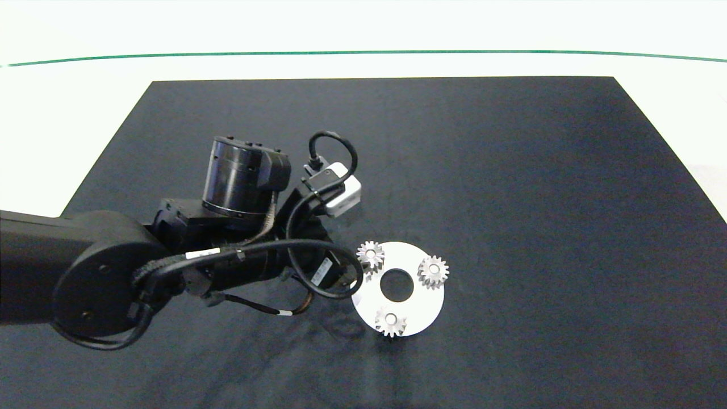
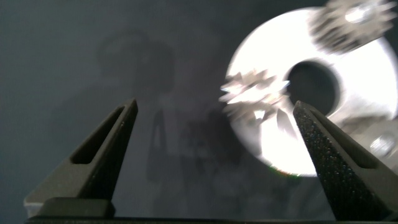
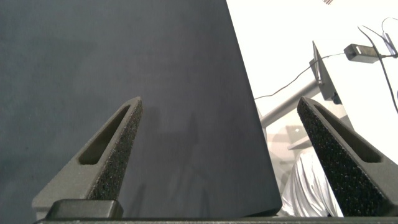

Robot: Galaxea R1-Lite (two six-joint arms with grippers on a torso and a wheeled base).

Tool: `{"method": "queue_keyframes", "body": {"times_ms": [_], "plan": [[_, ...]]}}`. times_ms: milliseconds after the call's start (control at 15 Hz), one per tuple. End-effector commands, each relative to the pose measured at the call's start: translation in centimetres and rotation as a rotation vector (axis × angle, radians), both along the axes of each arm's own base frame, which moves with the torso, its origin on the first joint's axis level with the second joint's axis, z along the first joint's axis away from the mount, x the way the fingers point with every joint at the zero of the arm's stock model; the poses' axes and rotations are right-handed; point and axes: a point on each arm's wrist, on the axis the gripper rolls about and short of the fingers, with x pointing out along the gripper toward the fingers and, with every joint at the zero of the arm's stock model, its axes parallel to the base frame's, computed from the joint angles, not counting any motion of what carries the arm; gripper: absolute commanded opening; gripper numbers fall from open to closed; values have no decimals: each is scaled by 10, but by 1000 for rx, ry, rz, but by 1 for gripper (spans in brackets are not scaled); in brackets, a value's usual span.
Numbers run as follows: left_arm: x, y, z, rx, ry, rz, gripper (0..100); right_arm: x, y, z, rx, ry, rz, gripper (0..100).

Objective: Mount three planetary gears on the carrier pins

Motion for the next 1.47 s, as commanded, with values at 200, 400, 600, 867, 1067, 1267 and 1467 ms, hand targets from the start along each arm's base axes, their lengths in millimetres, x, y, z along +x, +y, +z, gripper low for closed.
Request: {"method": "queue_keyframes", "body": {"times_ms": [200, 400, 600, 867, 1067, 1267, 1467], "plan": [[-15, 66, 51, -34, -60, 163, 100, -12, -2, 20, -1, -1, -5, 100], [-42, 122, 72, -34, -69, 331, 100, -15, 0, 36, -7, -9, -32, 100], [-76, 170, 85, -35, -86, 530, 100, -17, 2, 46, -6, -15, -52, 100], [-129, 200, 85, -49, -112, 729, 100, -12, 7, 55, -12, 4, -99, 100], [-162, 204, 74, -118, -138, 823, 100, -6, 9, 56, -13, 30, -116, 100], [-199, 199, 67, -196, -185, 841, 100, 0, 12, 58, -14, 58, -148, 100], [-232, 194, 49, -288, -219, 851, 100, -7, 15, 46, -14, 55, -190, 100]]}}
